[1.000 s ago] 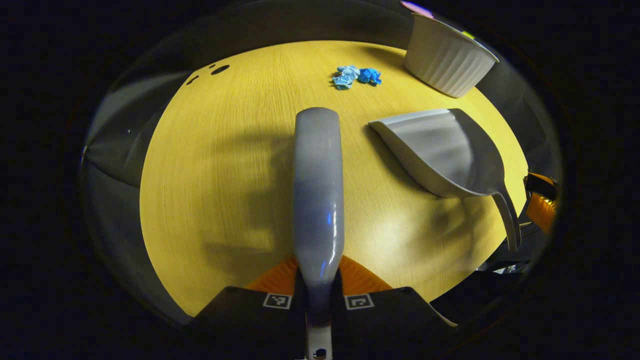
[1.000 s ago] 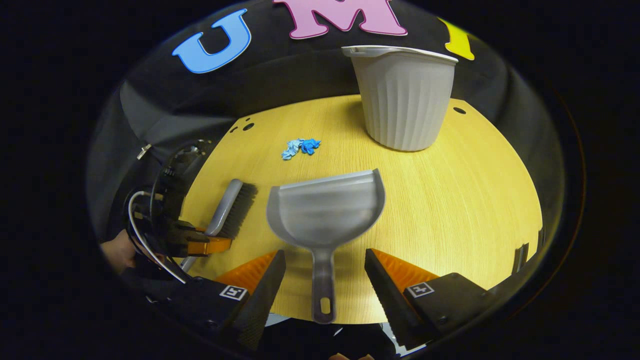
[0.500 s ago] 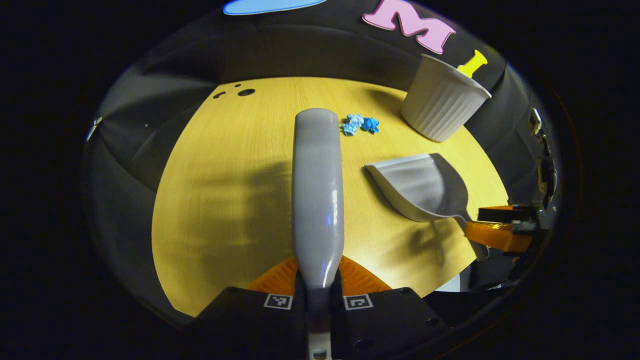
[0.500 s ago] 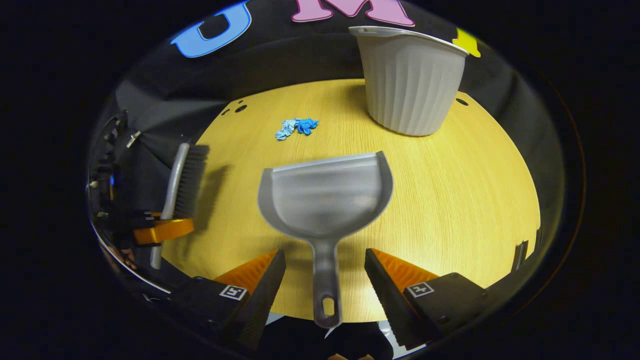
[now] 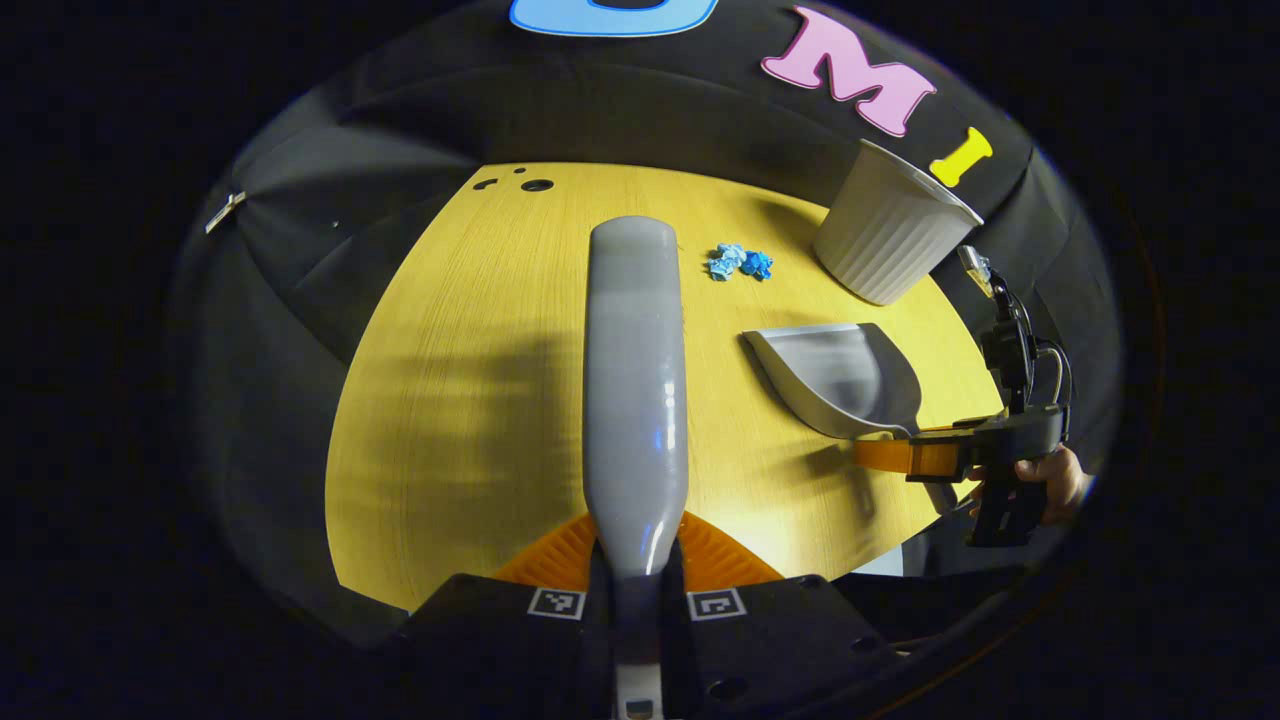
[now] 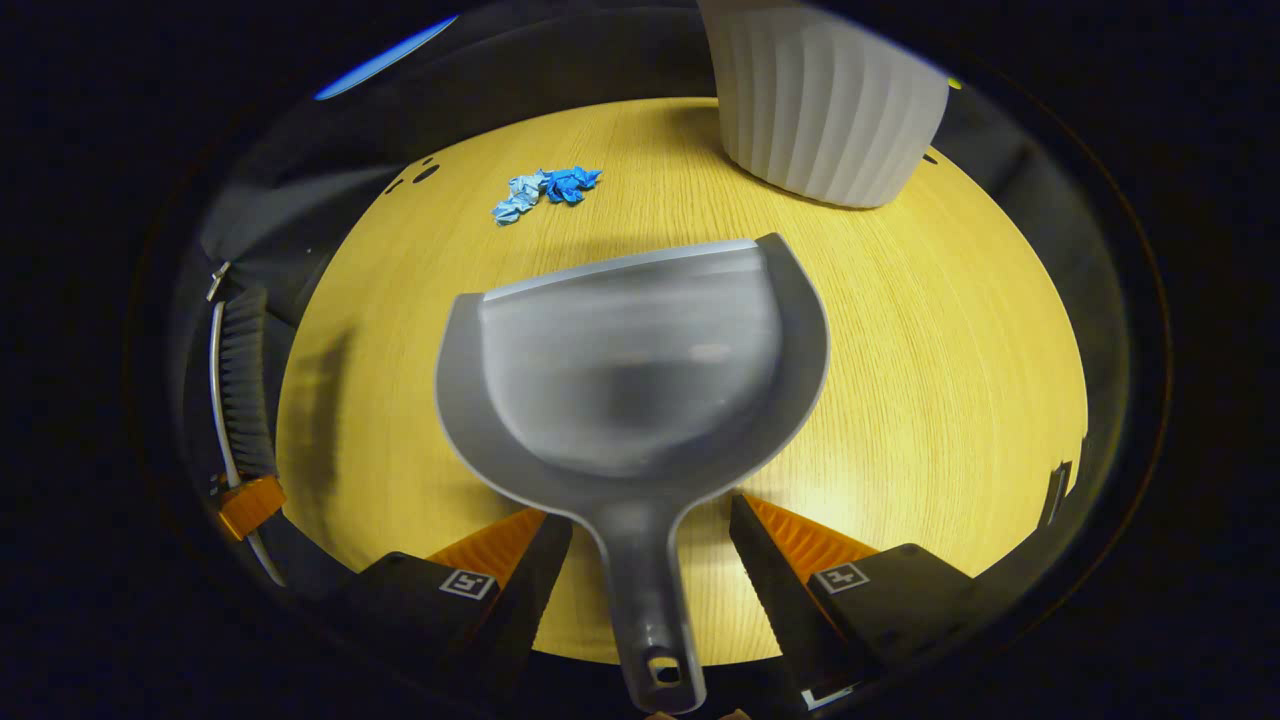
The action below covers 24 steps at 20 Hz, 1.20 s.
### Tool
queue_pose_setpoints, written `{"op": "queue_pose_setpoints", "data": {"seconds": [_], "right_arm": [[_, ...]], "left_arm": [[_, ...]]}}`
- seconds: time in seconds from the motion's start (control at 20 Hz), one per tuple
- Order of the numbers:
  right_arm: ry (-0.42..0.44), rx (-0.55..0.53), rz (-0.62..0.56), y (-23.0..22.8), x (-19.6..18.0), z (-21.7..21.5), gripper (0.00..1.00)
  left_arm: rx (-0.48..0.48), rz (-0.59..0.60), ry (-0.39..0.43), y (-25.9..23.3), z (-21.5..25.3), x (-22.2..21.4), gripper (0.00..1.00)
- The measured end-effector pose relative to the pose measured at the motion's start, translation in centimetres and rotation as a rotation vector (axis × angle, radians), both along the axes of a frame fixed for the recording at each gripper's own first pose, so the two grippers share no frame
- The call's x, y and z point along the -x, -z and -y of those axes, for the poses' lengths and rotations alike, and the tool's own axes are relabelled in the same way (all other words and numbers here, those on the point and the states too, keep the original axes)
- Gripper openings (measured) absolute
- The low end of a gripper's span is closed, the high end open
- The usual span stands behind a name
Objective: Pick up the small broom and dustpan from the desktop, sweep the trash into the dustpan with the broom, and then empty the trash into the garbage bin.
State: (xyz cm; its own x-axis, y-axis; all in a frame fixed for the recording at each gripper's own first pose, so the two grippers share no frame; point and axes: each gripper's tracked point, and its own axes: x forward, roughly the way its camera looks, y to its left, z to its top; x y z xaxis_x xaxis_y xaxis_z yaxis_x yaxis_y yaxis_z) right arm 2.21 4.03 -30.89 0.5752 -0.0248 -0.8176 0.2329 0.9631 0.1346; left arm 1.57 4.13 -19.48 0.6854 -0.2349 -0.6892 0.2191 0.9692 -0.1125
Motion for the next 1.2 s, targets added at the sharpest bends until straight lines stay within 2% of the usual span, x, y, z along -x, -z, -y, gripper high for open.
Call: {"op": "queue_pose_setpoints", "data": {"seconds": [0.1,0.2,0.25,0.3,0.35,0.4,0.45,0.5,0.65,0.75,0.8,0.85,0.9,1.0,1.15,1.2], "right_arm": [[-0.01,0.019,-0.002,-0.1,-0.7,0.3,0.98],[-0.03,0.047,-0.005,-0.1,-0.9,0.4,0.88],[-0.036,0.076,-0.006,0.0,-1.1,0.8,0.75],[-0.049,0.098,-0.006,0.1,-1.3,1.1,0.68],[-0.072,0.102,0.006,0.3,-1.5,1.1,0.43],[-0.103,0.094,0.003,0.2,-1.3,0.9,0.51],[-0.147,0.088,0.003,0.0,-1.3,0.9,0.48],[-0.198,0.071,0.003,0.1,-1.1,0.8,0.39],[-0.303,0.047,-0.015,0.2,0.2,2.0,0.35],[-0.356,0.077,-0.024,0.1,1.1,3.6,0.35],[-0.374,0.082,-0.017,-0.4,1.5,4.3,0.27],[-0.384,0.076,-0.008,-0.8,1.5,4.6,0.43],[-0.388,0.058,-0.005,-1.2,1.7,5.0,0.35],[-0.391,0.023,0.01,-2.0,1.8,5.5,0.34],[-0.416,0.03,0.018,-2.4,1.9,6.9,0.34],[-0.421,0.035,0.015,-2.2,1.8,7.4,0.34]], "left_arm": [[-0.02,0.002,-0.017,-0.2,-0.3,-0.2,0.23],[-0.031,0.0,-0.026,-0.5,-0.2,-0.3,0.23],[-0.038,-0.002,-0.032,-0.7,-0.2,-0.6,0.23],[-0.049,0.0,-0.041,-1.0,-0.2,-1.1,0.23],[-0.057,-0.002,-0.048,-1.2,-0.1,-1.7,0.23],[-0.063,-0.003,-0.052,-1.3,0.4,-2.8,0.23],[-0.072,-0.004,-0.051,-1.5,0.8,-3.5,0.26],[-0.088,-0.006,-0.045,-1.6,1.1,-4.5,0.23],[-0.175,-0.022,0.008,-1.8,2.1,-8.4,0.23],[-0.236,-0.026,0.032,-2.1,2.7,-11.6,0.23],[-0.26,-0.032,0.044,-2.3,3.0,-13.0,0.19],[-0.28,-0.034,0.053,-2.5,3.4,-14.8,0.19],[-0.296,-0.036,0.067,-2.7,4.0,-16.4,0.23],[-0.337,-0.04,0.115,-2.6,5.4,-19.3,0.23],[-0.518,-0.052,0.187,-2.3,6.0,-23.4,0.23],[-0.549,-0.06,0.205,-2.0,6.7,-24.3,0.23]]}}
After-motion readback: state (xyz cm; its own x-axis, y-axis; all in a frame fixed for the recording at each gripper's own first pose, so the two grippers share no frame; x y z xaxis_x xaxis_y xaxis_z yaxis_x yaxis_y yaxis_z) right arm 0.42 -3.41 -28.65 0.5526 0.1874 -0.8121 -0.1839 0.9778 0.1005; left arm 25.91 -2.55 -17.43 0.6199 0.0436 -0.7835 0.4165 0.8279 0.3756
